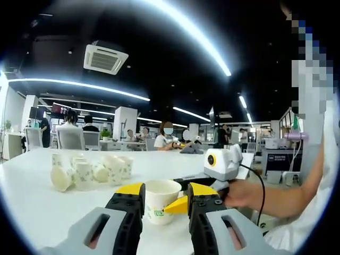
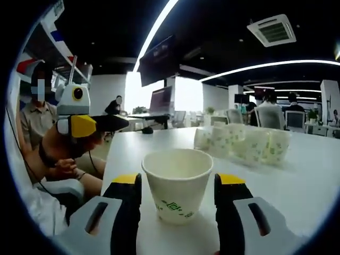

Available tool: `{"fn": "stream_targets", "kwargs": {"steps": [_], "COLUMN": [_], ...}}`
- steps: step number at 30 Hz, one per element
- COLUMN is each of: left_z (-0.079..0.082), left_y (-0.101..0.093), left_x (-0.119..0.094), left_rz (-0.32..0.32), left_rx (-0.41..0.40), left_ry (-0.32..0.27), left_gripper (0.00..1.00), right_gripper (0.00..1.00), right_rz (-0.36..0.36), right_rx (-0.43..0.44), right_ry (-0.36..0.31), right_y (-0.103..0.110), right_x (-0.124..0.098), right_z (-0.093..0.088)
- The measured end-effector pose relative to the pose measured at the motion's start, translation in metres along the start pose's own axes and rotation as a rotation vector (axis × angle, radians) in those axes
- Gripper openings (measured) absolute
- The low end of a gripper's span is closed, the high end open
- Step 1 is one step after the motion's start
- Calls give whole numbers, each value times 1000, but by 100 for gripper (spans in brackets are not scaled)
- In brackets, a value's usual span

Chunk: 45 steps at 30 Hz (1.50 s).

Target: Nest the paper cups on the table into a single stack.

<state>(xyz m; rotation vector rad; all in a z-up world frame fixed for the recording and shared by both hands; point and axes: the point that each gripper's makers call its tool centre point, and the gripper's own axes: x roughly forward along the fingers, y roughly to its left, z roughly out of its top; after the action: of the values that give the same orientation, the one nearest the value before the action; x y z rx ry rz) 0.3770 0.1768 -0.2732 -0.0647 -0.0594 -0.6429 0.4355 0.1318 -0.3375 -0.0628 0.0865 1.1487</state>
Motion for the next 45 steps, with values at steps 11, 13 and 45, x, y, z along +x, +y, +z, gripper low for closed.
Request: {"fn": "stream_targets", "kwargs": {"steps": [11, 13, 45], "left_z": [3, 2, -3], "left_y": [9, 10, 37], "left_x": [-4, -4, -14], "left_rz": [23, 27, 107], "left_rx": [-3, -1, 2], "left_ry": [-14, -12, -2], "left_gripper": [36, 36, 40], "right_gripper": [64, 64, 62], "right_rz": [-36, -47, -324], "right_rx": [19, 17, -20], "right_ry": [-44, -53, -214], "right_y": [-3, -4, -31], "right_x": [-29, -37, -157], "right_z": [14, 18, 65]}}
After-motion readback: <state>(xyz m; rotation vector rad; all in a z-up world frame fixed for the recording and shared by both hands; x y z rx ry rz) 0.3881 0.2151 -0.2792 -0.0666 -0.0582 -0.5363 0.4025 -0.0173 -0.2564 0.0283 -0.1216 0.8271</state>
